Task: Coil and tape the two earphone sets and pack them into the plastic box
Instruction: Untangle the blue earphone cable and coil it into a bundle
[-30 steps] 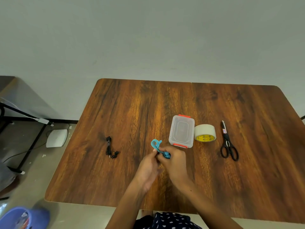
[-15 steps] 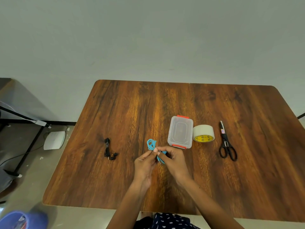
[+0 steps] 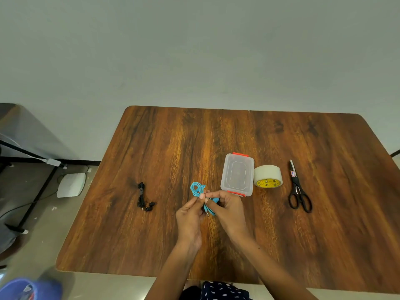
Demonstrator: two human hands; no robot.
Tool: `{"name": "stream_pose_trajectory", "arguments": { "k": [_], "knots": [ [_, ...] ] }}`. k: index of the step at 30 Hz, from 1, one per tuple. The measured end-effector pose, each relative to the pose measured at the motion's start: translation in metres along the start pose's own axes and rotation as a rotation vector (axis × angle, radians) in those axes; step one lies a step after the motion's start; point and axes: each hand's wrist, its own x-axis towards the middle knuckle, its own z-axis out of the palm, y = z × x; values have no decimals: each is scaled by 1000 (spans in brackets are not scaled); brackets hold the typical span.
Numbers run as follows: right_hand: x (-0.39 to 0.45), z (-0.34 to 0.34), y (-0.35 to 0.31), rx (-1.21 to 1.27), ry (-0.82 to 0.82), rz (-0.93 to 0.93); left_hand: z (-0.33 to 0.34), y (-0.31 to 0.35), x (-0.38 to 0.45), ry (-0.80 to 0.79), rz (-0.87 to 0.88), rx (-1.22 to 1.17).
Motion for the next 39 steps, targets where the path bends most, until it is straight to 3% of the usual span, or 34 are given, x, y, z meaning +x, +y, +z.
{"name": "stream_pose_trajectory", "arguments": {
  "k": [9,16,21,24,28,32,39],
  "knots": [
    [-2,-1,3,-66,-68,30,-9,-2,7,-29,-57,48],
    [2,5,0,-104,-58,58,-3,-6,9,120,28,56],
    [-1,6,0,-255,-16,-52,-4,-7,6,165,79,49],
    [1,6,2,-247,-1,-41,-8,-4,9,121,84,73],
    [4,1,5,-46,77,121,-12,4,14,6,185,298],
    [6,-8,9,-87,112,92,-14,12,19,-91,242,450],
    [8,-25,14,-119,99,106,-5,12,25,-205,217,515]
  ]
}}
